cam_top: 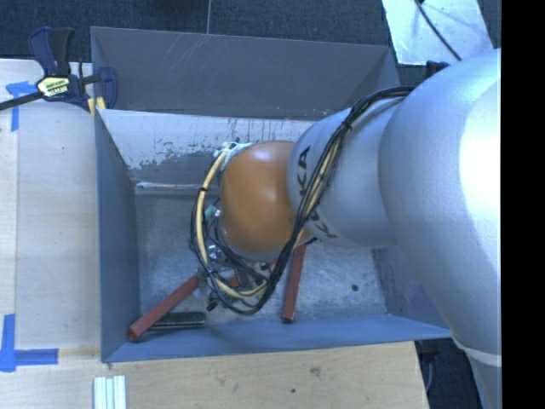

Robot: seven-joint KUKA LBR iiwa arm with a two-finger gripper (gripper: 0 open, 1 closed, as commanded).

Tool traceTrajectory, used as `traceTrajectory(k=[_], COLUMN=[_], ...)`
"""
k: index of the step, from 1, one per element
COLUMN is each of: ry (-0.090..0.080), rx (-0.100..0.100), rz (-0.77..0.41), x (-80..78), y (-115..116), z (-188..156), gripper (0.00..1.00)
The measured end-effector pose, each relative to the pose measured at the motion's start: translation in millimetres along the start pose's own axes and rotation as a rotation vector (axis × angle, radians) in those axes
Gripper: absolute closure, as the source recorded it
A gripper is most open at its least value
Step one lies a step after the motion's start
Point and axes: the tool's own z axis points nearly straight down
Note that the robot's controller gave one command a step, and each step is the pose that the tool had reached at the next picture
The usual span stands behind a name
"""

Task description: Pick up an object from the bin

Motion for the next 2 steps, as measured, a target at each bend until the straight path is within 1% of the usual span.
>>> traceTrajectory(k=[1, 2], ry=[0.002, 0.003], rx=[0.001, 0.001], rz=[0.003, 0.004], x=[0.6, 0.7], y=[-1.7, -2.2], z=[0.9, 1.0], gripper=[0.0, 1.0])
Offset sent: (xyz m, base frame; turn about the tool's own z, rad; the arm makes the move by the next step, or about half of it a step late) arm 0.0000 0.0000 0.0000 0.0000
